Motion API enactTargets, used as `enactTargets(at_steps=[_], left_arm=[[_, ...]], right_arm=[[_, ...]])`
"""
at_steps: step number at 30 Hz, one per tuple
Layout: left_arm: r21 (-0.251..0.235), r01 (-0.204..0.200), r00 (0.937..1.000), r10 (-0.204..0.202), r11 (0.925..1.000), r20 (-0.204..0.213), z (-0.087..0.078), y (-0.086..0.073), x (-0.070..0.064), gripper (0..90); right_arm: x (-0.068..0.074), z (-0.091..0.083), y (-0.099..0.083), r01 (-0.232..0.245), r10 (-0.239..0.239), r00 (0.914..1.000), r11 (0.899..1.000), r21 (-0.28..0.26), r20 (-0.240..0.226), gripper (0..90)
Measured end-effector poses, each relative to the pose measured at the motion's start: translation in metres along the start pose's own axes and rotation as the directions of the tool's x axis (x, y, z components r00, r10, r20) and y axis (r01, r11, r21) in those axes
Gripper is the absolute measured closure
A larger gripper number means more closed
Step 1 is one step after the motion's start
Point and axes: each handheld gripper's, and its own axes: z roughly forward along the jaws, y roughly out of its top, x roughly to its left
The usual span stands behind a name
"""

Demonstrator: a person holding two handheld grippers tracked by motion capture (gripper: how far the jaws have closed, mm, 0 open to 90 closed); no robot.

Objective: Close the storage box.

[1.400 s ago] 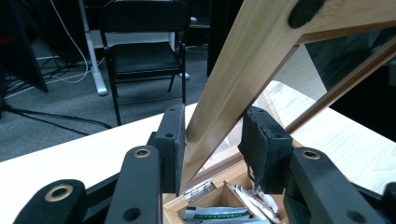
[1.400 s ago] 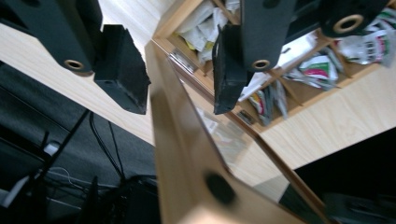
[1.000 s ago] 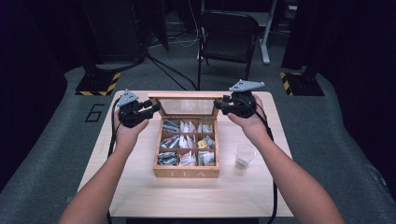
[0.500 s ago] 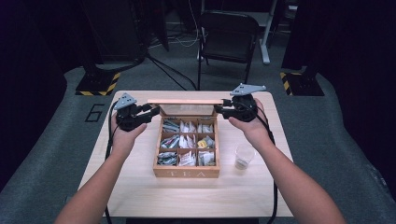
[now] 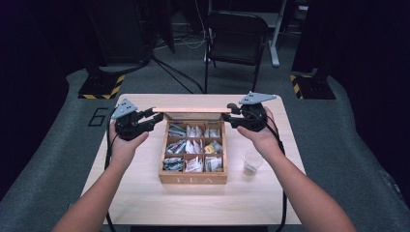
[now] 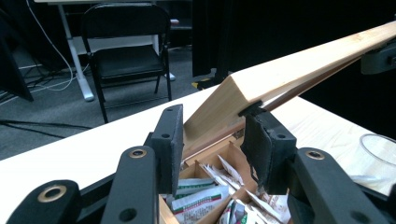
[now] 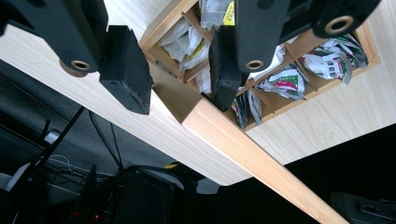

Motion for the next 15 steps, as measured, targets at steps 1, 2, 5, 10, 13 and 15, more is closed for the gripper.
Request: enactTargets(at_steps=[1,2,5,10,13,15], left_arm=[[-0.002,0.003,1.0,-0.003,1.0,0.006,-0.001,-0.002,0.0,59.0],[-0.006,0.006,0.9999,-0.006,1.0,0.014,-0.002,-0.003,0.0,59.0],[-0.01,0.007,0.9998,-0.006,0.9999,0.02,-0.004,-0.007,-0.001,59.0],[-0.01,0.006,0.9997,-0.005,0.9999,0.023,-0.007,-0.013,-0.004,58.9],[-0.006,0.005,0.9996,-0.004,1.0,0.027,-0.009,-0.016,-0.005,58.9],[-0.006,0.004,0.9996,-0.004,1.0,0.027,-0.01,-0.018,-0.006,58.8]], right_arm=[[0.001,0.0,-0.001,-0.007,0.007,1.0,1.0,-0.002,0.0,58.2],[0.001,-0.001,-0.002,0.0,0.0,1.0,1.0,-0.004,0.0,58.1],[0.004,-0.001,-0.005,0.013,-0.013,0.9999,1.0,-0.005,0.001,57.9],[0.007,-0.004,-0.011,0.0,0.0,1.0,1.0,-0.009,-0.009,57.6],[0.009,-0.005,-0.016,0.005,-0.005,0.9999,1.0,-0.015,-0.013,57.2],[0.011,-0.006,-0.018,0.008,-0.008,0.9999,1.0,-0.016,-0.014,56.2]])
